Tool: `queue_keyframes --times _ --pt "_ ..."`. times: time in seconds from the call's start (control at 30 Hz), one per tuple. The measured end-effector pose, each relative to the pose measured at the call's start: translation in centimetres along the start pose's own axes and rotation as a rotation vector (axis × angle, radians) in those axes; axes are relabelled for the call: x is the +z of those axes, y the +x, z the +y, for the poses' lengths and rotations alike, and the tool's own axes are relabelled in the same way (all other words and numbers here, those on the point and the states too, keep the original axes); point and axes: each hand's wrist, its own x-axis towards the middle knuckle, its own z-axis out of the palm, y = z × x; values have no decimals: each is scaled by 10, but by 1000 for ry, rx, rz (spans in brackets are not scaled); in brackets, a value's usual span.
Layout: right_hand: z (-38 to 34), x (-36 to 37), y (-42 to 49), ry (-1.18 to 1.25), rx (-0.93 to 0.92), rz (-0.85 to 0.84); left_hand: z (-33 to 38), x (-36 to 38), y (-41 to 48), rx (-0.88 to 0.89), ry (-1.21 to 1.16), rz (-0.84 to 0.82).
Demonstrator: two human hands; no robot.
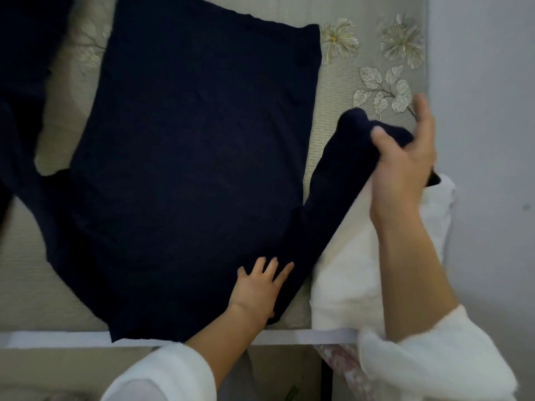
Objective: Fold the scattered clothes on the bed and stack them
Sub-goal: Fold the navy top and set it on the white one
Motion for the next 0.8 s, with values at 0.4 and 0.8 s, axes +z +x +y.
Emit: queue_keyframes --times 0.4,0.8 --pt "97 122 -42 -1302 -427 -1270 -10 43 -11 128 -48 114" --pt "163 40 -65 -1320 -339 -823 -71 12 -30 -67 -1244 34"
